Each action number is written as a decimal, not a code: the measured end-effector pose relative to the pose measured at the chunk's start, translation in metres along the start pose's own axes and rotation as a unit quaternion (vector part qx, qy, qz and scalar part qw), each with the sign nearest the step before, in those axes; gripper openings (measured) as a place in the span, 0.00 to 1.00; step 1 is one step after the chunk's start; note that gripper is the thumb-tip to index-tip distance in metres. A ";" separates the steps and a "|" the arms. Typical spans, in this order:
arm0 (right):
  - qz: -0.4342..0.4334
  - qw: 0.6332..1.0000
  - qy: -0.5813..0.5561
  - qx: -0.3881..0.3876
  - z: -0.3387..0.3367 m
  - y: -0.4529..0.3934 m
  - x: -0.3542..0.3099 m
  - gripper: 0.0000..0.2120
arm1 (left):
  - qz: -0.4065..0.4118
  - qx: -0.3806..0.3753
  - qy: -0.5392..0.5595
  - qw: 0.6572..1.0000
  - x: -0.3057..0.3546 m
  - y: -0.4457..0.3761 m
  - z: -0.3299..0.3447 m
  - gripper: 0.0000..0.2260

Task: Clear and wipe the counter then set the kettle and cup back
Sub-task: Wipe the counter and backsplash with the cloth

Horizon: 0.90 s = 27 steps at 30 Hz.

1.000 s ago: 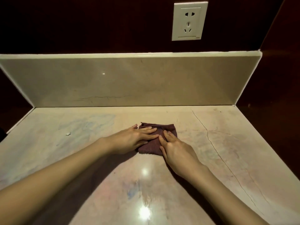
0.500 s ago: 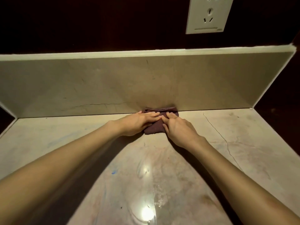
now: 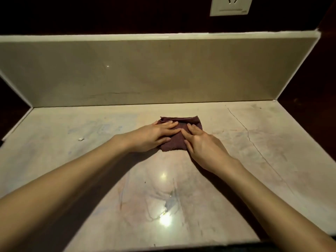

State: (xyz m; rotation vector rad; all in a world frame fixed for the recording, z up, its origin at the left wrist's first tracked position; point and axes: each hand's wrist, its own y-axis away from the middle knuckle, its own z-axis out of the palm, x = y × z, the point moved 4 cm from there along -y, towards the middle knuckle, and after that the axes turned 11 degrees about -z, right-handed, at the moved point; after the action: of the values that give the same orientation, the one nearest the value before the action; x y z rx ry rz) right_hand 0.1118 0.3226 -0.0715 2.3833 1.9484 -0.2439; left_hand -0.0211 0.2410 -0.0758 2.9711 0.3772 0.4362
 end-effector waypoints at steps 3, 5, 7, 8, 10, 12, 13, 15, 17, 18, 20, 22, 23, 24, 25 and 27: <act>-0.018 1.000 0.003 0.008 -0.001 0.034 -0.021 0.23 | -0.001 -0.003 -0.007 1.000 0.019 0.035 0.008 0.22; -0.038 0.999 0.006 0.016 -0.002 0.057 -0.034 0.23 | -0.002 -0.006 -0.003 1.000 0.031 0.059 0.012 0.22; -0.045 0.999 0.007 0.022 0.000 0.076 -0.044 0.23 | 0.001 -0.004 -0.003 1.000 0.042 0.081 0.017 0.22; -0.047 0.999 0.008 0.023 0.002 0.086 -0.049 0.23 | -0.001 -0.003 -0.005 1.000 0.048 0.091 0.021 0.22; -0.050 0.998 0.014 0.036 0.009 0.102 -0.058 0.21 | -0.009 -0.006 -0.005 1.000 0.058 0.108 0.028 0.22; -0.062 0.996 0.015 0.067 0.012 0.116 -0.066 0.19 | -0.014 -0.008 0.006 1.000 0.067 0.123 0.036 0.22; -0.058 0.996 0.004 0.067 0.013 0.123 -0.070 0.18 | -0.016 -0.008 0.011 1.000 0.072 0.131 0.039 0.22; -0.050 0.997 0.021 0.051 0.015 0.138 -0.079 0.17 | -0.015 -0.003 0.018 1.000 0.079 0.146 0.045 0.22; -0.053 0.996 0.036 0.054 0.017 0.153 -0.088 0.18 | -0.008 0.005 0.016 1.000 0.086 0.162 0.051 0.22; -0.055 0.996 0.037 0.057 0.019 0.161 -0.093 0.18 | -0.005 0.010 0.013 1.000 0.090 0.170 0.053 0.22; -0.059 0.995 0.038 0.068 0.020 0.173 -0.100 0.18 | -0.007 0.012 0.014 1.000 0.099 0.182 0.056 0.22; -0.059 0.995 0.023 0.073 0.020 0.179 -0.105 0.17 | -0.009 0.009 0.011 1.000 0.104 0.188 0.057 0.22; -0.057 0.996 0.016 0.069 0.019 0.180 -0.107 0.16 | -0.010 0.008 0.008 1.000 0.104 0.189 0.057 0.22; -0.058 0.996 0.014 0.062 0.020 0.180 -0.108 0.16 | -0.009 0.007 0.008 1.000 0.104 0.189 0.056 0.22; -0.052 0.997 0.010 0.049 0.019 0.178 -0.107 0.18 | -0.005 0.007 0.007 1.000 0.102 0.188 0.056 0.22; -0.042 0.998 0.009 0.038 0.019 0.171 -0.106 0.22 | 0.000 0.007 -0.012 1.000 0.095 0.184 0.057 0.24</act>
State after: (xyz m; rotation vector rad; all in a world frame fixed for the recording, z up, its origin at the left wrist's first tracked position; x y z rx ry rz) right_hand 0.2569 0.1830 -0.0836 2.3591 2.0867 -0.3055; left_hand 0.1258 0.0846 -0.0771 2.9868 0.3791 0.3987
